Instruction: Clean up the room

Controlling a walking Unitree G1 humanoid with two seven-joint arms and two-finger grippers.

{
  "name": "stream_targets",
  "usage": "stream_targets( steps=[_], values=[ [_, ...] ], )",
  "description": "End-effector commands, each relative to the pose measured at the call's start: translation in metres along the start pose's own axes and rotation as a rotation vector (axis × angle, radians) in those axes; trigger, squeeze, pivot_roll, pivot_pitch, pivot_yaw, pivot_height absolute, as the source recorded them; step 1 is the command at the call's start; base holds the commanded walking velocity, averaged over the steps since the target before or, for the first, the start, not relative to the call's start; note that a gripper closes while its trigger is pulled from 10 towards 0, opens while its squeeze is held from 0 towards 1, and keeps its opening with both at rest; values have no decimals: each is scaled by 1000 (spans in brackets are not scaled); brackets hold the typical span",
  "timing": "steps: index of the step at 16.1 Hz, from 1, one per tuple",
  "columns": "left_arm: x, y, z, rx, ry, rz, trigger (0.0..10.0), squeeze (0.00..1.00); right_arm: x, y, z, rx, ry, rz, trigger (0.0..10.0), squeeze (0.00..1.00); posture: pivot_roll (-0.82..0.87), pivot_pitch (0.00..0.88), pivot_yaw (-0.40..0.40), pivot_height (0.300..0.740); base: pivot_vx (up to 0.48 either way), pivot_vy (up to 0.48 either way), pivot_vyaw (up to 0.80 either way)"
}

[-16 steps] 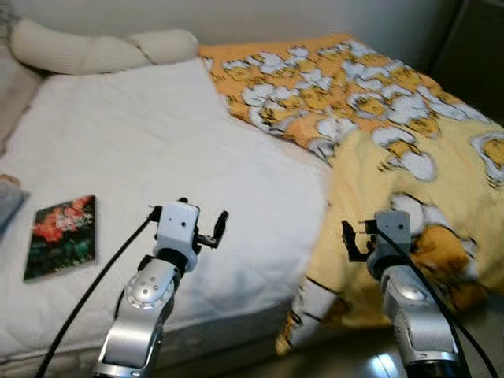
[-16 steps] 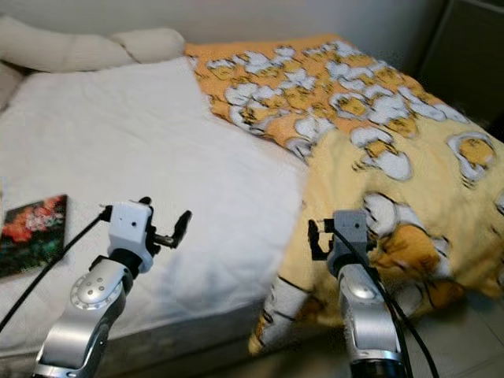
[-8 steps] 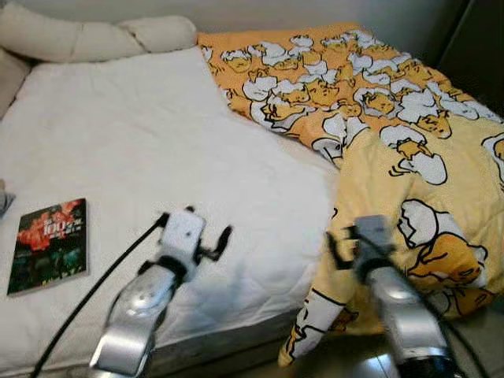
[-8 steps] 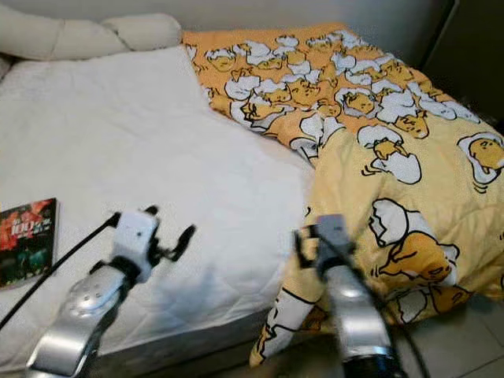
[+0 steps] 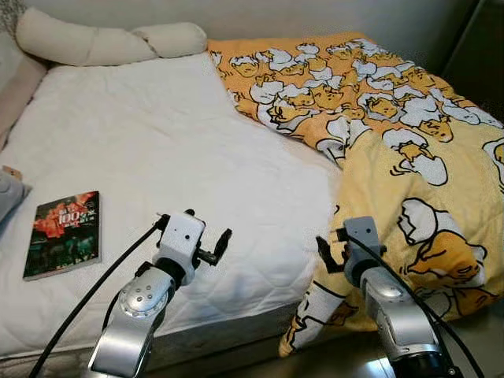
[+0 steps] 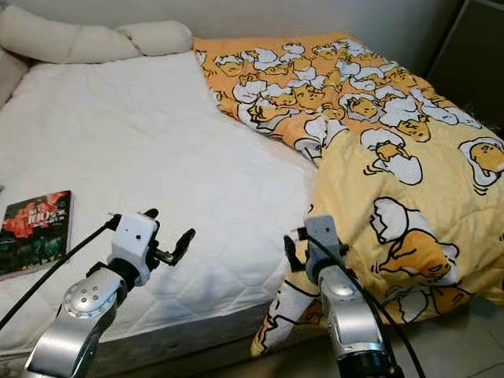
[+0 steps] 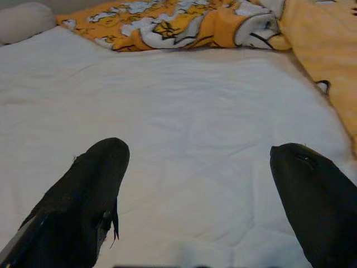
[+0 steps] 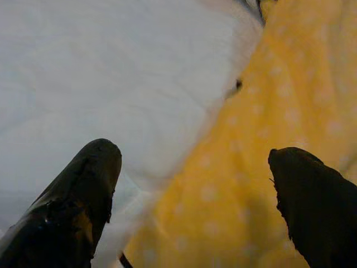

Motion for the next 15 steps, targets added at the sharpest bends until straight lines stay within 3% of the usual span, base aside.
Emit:
stream_targets(
  steps=[1, 2, 3, 7, 10, 11, 13, 14, 15],
  values=[
    [-6, 1, 2, 2, -27, -38, 10000, 573, -1, -4, 1, 32, 40, -1, 10000, 1000, 73, 0, -13, 740, 0, 0, 0],
    [-8, 2, 1, 8, -33, -56, 10000, 576, -2, -6, -2, 57, 57, -8, 10000, 1000, 74, 0, -13, 740, 0, 0, 0],
    [-10, 4, 0, 17, -44, -83, 10000, 573, -2, -12, -6, 95, 67, -15, 10000, 0, 74, 0, -11, 740, 0, 0, 0],
    [-12, 6, 0, 34, -76, -126, 10000, 573, -3, -35, -17, 207, 112, -23, 10000, 0, 90, 0, -5, 740, 0, 0, 0],
    [-16, 15, -11, 116, -132, -238, 10000, 573, -2, -43, -25, 283, 192, -10, 10000, 0, 107, 0, -2, 740, 0, 0, 0],
    [-13, 17, -12, 129, -151, -240, 10000, 576, -5, -45, -26, 298, 217, -22, 9176, 0, 114, 0, -5, 740, 0, 0, 0],
    [-8, 19, -12, 141, -167, -237, 10000, 576, -10, -44, -35, 346, 263, -49, 1843, 0, 118, 0, -4, 740, 0, 0, 0],
    [-6, 20, -12, 144, -170, -234, 10000, 573, -9, -43, -39, 368, 250, -44, 0, 0, 123, 0, -3, 740, 0, 0, 0],
    [-6, 20, -12, 148, -178, -234, 10000, 573, -8, -42, -43, 387, 214, -40, 0, 0, 137, 0, 0, 740, 0, 0, 0]
  ],
)
Point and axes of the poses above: a point about 5 cm out from each wrist's last joint towards the gripper, its own y axis pointing back from the gripper into the wrist, its own z axis along the axis of the wrist's last joint, x = y × z, the point moved 3 cm from there along -y, pointing out of the wrist towards the gripper, and after that the axes turned 12 degrees about y, right-handed, at the moved point
